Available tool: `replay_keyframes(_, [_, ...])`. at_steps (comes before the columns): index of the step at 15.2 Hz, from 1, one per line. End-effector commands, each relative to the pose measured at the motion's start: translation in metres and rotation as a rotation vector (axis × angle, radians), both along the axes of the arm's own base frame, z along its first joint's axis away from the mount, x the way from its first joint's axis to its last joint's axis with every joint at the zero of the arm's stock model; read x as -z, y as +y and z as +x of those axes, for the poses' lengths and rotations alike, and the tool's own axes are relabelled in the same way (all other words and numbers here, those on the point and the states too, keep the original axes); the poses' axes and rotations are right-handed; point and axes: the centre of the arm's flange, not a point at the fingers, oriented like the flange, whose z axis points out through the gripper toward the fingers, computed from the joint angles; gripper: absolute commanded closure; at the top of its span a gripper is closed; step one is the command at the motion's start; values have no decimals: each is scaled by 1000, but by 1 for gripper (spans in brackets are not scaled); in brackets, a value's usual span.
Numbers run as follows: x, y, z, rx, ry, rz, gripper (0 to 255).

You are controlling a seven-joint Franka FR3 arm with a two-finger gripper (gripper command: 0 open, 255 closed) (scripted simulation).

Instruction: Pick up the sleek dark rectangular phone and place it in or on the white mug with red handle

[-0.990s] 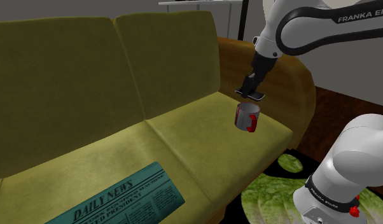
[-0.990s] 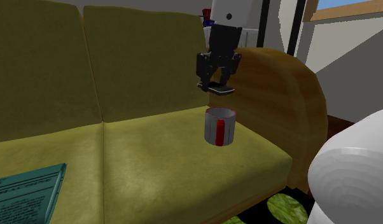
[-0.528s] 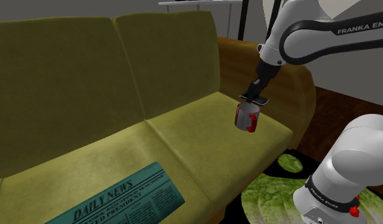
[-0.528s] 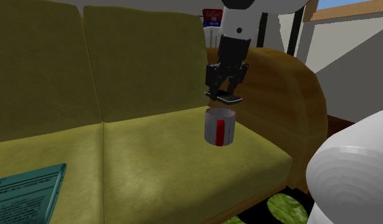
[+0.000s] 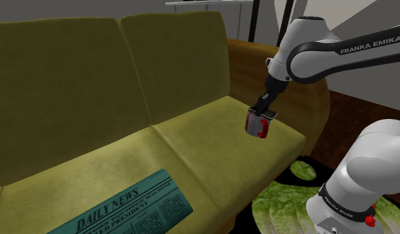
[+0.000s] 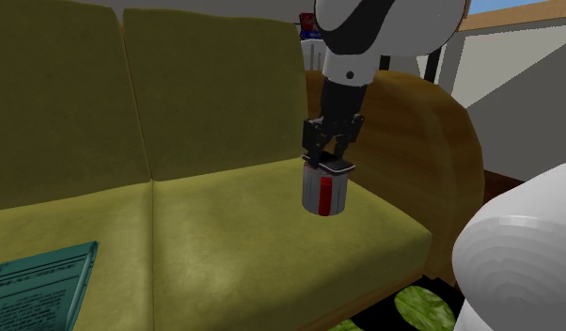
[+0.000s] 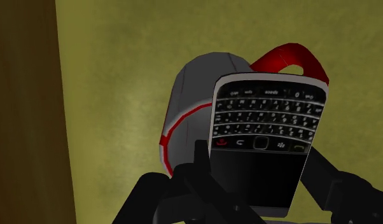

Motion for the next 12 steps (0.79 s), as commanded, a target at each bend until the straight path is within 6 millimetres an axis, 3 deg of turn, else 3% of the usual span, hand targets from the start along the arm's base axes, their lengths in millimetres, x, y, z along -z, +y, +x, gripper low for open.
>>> replay_keyframes(1, [6,0,-1,0,-1,0,255])
replay_keyframes(8, [6,0,-1,0,-1,0,255])
replay_keyframes(9, [6,0,-1,0,-1,0,0])
replay_keyframes(12, [6,0,-1,0,-1,0,0])
